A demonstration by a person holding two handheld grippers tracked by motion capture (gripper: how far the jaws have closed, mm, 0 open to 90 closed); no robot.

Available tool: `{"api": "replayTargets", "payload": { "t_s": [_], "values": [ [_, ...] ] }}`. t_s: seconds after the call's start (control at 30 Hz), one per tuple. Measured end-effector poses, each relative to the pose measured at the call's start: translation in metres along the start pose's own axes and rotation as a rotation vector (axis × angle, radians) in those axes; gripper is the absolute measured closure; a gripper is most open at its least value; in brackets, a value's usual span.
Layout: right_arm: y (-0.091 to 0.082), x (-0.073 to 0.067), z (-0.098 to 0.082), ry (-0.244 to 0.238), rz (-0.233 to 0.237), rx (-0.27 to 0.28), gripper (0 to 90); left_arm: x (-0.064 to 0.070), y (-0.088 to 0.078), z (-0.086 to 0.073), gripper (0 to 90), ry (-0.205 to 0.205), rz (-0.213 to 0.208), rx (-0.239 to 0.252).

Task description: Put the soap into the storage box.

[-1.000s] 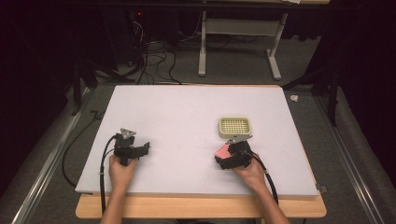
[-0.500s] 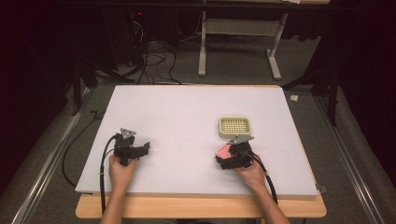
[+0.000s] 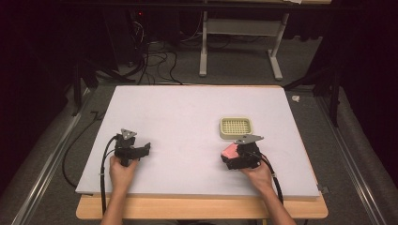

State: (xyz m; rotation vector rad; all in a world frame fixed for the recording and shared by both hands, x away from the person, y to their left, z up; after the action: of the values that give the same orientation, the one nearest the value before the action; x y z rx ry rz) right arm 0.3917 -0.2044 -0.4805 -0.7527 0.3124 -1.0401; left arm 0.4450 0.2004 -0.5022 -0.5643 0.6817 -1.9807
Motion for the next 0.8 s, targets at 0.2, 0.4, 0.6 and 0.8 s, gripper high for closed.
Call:
{"api": "replayTargets", "payload": {
  "t_s": [0.2,0.4,0.6,0.8],
  "values": [
    [-0.006,0.003,0.000,0.008,0.009,0.003,13.7,0.000,0.000,0.000,22.0,0.000,0.000,0.000],
    [-0.010,0.005,-0.001,0.014,0.012,-0.002,13.7,0.000,0.000,0.000,22.0,0.000,0.000,0.000],
    [-0.017,0.010,-0.002,0.036,0.005,-0.003,13.7,0.000,0.000,0.000,22.0,-0.001,-0.002,-0.001],
    [-0.018,0.014,-0.009,0.058,0.015,-0.005,13.7,0.000,0.000,0.000,22.0,-0.002,-0.001,-0.001]
  ]
}}
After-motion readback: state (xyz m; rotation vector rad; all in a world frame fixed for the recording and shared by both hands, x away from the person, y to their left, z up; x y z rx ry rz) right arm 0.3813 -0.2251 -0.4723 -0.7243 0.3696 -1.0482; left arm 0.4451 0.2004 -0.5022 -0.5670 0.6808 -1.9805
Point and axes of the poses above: each handheld gripper's, and its own axes: y roughly forward along the jaws, z roughly out of its top, x roughly to its right, the point moved 2 cm from there along y, roughly forward along the jaws, and after that the axes turned 9 degrees about -z, right-handed, at the moved point
